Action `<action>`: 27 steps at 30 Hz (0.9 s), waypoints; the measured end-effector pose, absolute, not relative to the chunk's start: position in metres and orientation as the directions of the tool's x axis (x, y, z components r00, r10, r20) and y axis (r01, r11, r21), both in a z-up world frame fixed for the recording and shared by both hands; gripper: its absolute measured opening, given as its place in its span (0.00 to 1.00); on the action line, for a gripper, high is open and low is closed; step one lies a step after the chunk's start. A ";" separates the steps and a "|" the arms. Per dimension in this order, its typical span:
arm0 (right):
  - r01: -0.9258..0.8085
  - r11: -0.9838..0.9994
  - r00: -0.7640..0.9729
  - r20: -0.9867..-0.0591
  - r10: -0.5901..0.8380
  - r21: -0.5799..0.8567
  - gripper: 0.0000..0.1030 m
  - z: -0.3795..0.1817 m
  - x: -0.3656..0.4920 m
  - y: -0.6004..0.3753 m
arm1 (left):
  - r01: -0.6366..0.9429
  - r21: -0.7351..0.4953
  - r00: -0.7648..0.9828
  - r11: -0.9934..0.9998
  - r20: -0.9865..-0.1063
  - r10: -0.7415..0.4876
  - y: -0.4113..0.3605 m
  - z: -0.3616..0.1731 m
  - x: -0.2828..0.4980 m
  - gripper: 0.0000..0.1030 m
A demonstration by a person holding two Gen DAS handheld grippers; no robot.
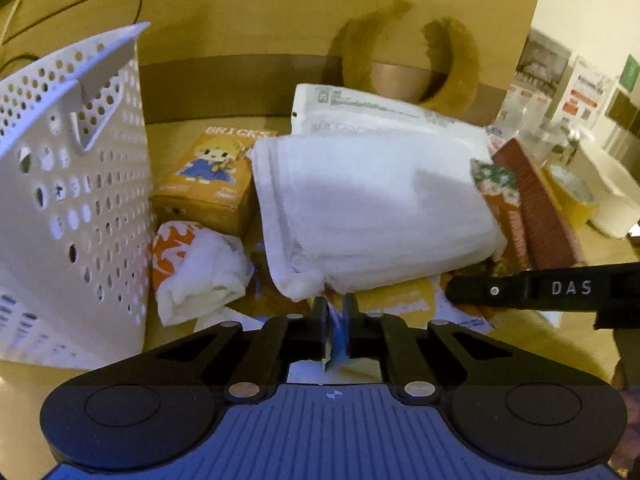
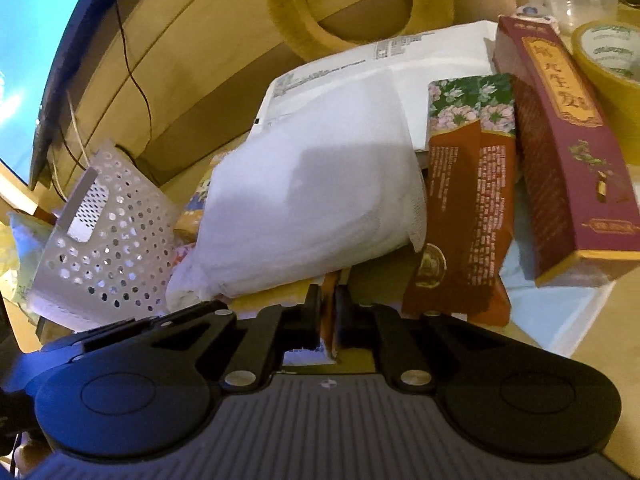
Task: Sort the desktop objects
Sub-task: 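Pull the pastel snack bag out from under the white cloth bundle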
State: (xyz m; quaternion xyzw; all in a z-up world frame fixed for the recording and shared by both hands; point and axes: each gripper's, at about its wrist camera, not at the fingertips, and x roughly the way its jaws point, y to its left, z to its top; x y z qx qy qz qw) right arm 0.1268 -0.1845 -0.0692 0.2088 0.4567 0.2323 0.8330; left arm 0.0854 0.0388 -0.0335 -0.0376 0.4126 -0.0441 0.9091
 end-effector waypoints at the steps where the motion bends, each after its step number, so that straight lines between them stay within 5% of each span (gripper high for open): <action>1: -0.206 0.805 0.480 -0.659 0.579 0.557 0.07 -0.066 0.125 -0.185 | 0.050 -0.096 0.665 0.994 -0.740 -0.105 0.036 -0.029 0.083 0.01; 11: -0.265 0.775 0.573 -0.553 0.605 0.573 0.07 -0.022 0.118 -0.202 | 0.073 -0.071 0.769 0.995 -0.632 -0.102 0.019 0.028 0.068 0.02; 24: -0.316 0.782 0.557 -0.562 0.612 0.538 0.02 -0.011 0.100 -0.198 | 0.155 -0.014 0.748 0.988 -0.652 -0.126 -0.011 0.035 0.055 0.00; 25: -0.311 0.796 0.562 -0.575 0.595 0.520 0.02 -0.012 0.102 -0.199 | 0.133 -0.018 0.740 0.991 -0.663 -0.111 -0.007 0.030 0.055 0.18; 27: -0.289 0.810 0.544 -0.610 0.577 0.510 0.05 -0.021 0.108 -0.206 | 0.108 -0.017 0.712 0.994 -0.697 -0.089 0.003 0.017 0.053 0.36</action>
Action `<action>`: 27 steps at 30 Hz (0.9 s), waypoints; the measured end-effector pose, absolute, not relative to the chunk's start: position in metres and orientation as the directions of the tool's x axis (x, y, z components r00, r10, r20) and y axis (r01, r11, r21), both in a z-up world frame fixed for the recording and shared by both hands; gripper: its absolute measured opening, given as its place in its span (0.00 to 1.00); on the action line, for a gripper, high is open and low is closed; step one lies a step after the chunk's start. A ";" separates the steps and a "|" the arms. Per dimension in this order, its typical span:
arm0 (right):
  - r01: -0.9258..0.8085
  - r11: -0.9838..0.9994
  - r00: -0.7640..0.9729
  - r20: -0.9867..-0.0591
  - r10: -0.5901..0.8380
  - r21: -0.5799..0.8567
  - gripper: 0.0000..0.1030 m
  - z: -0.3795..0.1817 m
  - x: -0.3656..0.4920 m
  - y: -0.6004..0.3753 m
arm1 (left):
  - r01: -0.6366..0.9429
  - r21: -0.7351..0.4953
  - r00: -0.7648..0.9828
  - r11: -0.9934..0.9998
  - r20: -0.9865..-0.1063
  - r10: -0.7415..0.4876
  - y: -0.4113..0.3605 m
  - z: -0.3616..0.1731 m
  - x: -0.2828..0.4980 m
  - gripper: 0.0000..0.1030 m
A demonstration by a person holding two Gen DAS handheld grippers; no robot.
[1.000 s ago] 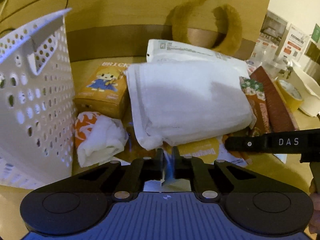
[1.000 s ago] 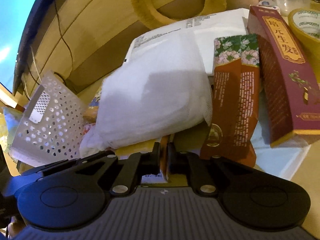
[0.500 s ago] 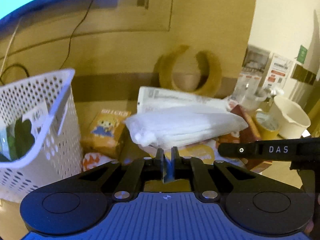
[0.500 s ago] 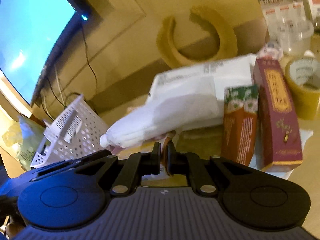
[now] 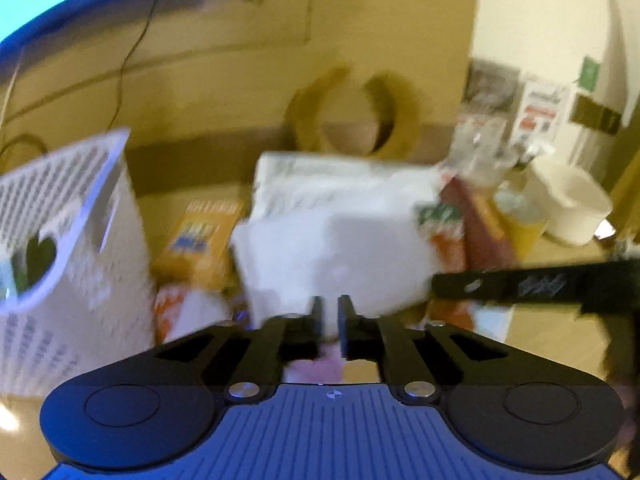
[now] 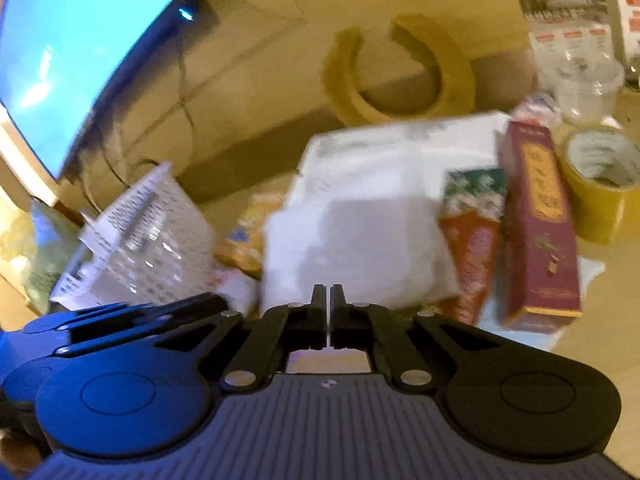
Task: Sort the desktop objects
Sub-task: 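Pull the pastel snack bag out from under the white cloth bundle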
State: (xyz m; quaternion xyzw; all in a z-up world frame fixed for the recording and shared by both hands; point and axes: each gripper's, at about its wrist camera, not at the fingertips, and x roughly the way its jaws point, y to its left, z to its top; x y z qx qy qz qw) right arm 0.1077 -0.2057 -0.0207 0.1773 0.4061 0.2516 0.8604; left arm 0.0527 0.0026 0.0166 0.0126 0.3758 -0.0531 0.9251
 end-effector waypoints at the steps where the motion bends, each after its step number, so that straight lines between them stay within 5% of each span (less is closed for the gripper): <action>1: -0.272 0.805 0.526 -0.619 0.583 0.527 0.05 -0.027 0.109 -0.211 | 0.091 -0.018 0.691 0.996 -0.718 -0.077 0.009 0.007 0.050 0.49; 6: -0.206 0.836 0.444 -0.714 0.542 0.508 0.18 -0.064 0.103 -0.222 | 0.064 -0.036 0.598 0.997 -0.799 -0.067 0.022 -0.033 0.042 0.52; 8: -0.182 0.844 0.427 -0.733 0.530 0.504 0.52 -0.077 0.099 -0.225 | 0.070 -0.054 0.583 0.996 -0.808 -0.085 0.021 -0.041 0.042 0.54; 10: -0.180 0.832 0.435 -0.716 0.545 0.524 0.58 -0.081 0.095 -0.229 | 0.076 -0.060 0.583 0.995 -0.807 -0.093 0.018 -0.045 0.044 0.62; 27: -0.223 0.742 0.368 -0.650 0.665 0.632 0.64 -0.086 0.118 -0.216 | 0.109 -0.173 0.581 0.979 -0.788 -0.204 0.006 -0.047 0.063 0.70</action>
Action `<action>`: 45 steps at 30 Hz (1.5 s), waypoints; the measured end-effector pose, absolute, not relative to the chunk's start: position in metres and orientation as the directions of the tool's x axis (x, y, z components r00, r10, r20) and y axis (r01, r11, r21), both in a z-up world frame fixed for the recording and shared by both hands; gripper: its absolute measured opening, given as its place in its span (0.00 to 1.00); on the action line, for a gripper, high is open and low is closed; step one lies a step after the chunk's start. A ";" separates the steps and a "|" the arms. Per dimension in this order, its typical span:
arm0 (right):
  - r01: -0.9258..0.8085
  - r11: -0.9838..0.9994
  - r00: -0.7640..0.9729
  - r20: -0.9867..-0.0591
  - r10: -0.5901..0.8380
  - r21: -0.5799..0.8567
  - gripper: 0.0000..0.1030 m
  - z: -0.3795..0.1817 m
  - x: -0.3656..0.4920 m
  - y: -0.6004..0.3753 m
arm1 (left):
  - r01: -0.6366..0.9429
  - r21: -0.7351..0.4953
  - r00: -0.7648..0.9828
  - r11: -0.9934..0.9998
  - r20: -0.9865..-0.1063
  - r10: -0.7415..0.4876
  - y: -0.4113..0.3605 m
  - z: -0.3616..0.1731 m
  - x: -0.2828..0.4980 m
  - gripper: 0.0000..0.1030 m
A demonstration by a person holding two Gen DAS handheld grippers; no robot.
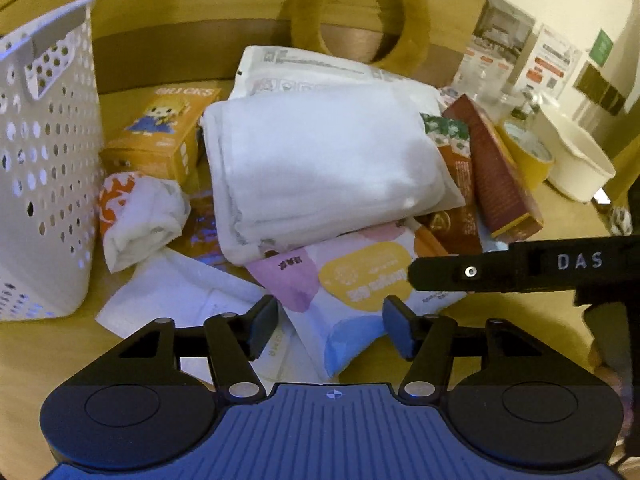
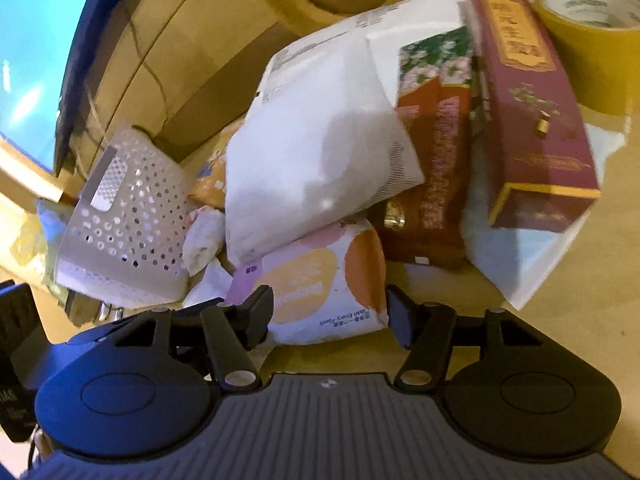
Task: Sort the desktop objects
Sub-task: 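Pull the pastel snack bag out from under the white cloth bundle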
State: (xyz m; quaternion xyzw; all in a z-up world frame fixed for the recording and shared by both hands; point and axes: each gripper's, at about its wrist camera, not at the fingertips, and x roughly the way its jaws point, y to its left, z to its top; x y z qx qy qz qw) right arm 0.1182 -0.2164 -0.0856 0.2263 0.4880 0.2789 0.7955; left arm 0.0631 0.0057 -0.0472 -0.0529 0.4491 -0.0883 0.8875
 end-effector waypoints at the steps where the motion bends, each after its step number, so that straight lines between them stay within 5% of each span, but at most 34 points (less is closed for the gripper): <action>1: -0.231 0.739 0.363 -0.648 0.669 0.633 0.64 -0.086 0.119 -0.214 | 0.106 -0.180 0.583 0.978 -0.786 -0.207 0.006 -0.047 0.064 0.69; 3: -0.252 0.739 0.361 -0.648 0.671 0.625 0.63 -0.085 0.121 -0.210 | 0.091 -0.198 0.582 0.976 -0.785 -0.214 0.005 -0.049 0.067 0.63; 4: -0.253 0.740 0.361 -0.648 0.670 0.624 0.63 -0.085 0.122 -0.209 | 0.087 -0.221 0.569 0.971 -0.790 -0.231 0.005 -0.051 0.070 0.50; 6: -0.257 0.744 0.355 -0.656 0.666 0.616 0.58 -0.083 0.125 -0.208 | 0.062 -0.223 0.564 0.973 -0.796 -0.219 0.005 -0.054 0.071 0.47; 9: -0.261 0.755 0.355 -0.667 0.655 0.602 0.40 -0.085 0.127 -0.209 | 0.032 -0.238 0.562 0.971 -0.799 -0.214 0.012 -0.054 0.067 0.43; 11: -0.257 0.768 0.362 -0.679 0.639 0.586 0.21 -0.088 0.128 -0.212 | 0.008 -0.241 0.555 0.970 -0.806 -0.205 0.018 -0.057 0.068 0.23; 17: -0.310 0.795 0.384 -0.696 0.607 0.522 0.15 -0.083 0.120 -0.204 | -0.027 -0.203 0.573 0.979 -0.805 -0.151 0.013 -0.055 0.071 0.04; 45: -0.475 0.769 0.521 -0.567 0.638 0.429 0.13 0.019 0.089 -0.194 | 0.013 -0.080 0.768 0.997 -0.638 -0.061 0.012 0.056 0.037 0.02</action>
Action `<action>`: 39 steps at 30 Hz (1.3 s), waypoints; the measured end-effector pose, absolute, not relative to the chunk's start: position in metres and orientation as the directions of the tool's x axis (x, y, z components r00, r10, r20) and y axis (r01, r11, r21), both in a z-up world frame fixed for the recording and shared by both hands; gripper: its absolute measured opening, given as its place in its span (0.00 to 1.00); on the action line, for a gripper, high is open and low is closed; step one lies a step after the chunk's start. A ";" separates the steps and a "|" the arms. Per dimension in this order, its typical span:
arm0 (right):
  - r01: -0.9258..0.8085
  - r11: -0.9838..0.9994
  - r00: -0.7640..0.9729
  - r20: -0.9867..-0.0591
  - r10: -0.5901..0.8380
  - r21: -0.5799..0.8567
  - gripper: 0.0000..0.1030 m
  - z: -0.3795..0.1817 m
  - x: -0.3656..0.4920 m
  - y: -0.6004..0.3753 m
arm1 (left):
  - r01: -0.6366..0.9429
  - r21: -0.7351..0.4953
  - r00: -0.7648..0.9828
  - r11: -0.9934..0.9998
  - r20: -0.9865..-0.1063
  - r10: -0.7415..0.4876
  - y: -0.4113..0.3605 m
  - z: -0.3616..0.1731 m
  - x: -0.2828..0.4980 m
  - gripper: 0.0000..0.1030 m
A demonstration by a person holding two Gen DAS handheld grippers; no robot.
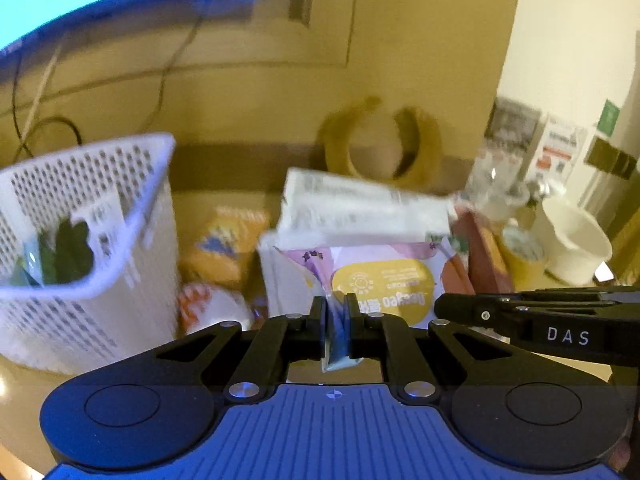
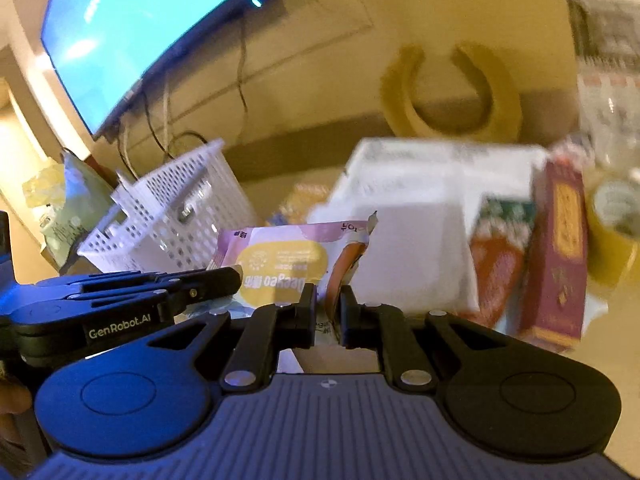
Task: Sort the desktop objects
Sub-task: 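Pull the pastel snack bag out from under the white cloth bundle, then carry the pastel snack bag over the white basket with both tools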
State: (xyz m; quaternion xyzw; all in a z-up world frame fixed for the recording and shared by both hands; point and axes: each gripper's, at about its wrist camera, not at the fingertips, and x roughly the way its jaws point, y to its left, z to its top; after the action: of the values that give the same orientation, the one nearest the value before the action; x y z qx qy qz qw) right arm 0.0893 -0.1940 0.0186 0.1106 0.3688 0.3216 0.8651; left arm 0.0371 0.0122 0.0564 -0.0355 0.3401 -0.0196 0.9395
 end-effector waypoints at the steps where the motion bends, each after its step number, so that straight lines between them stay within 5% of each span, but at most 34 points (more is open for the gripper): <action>1: -0.485 0.765 0.529 -0.555 0.642 0.424 0.13 0.025 0.090 -0.191 | 0.008 -0.075 0.778 0.997 -0.626 -0.053 0.015 0.062 0.038 0.02; 22: -0.680 0.642 0.495 -0.425 0.758 0.354 0.13 0.105 0.126 -0.036 | -0.193 0.007 0.851 0.981 -0.496 0.171 0.155 0.133 0.045 0.03; 39: -0.707 0.636 0.415 -0.546 0.728 0.310 0.13 0.077 0.145 0.079 | -0.257 -0.002 0.791 0.966 -0.575 0.209 0.260 0.102 0.067 0.04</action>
State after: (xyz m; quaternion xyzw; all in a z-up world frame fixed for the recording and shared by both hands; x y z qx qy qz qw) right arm 0.1449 0.0793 0.0772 0.0155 0.3327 0.4265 0.8409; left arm 0.0671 0.2596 0.1016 -0.0400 0.2990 0.1232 0.9454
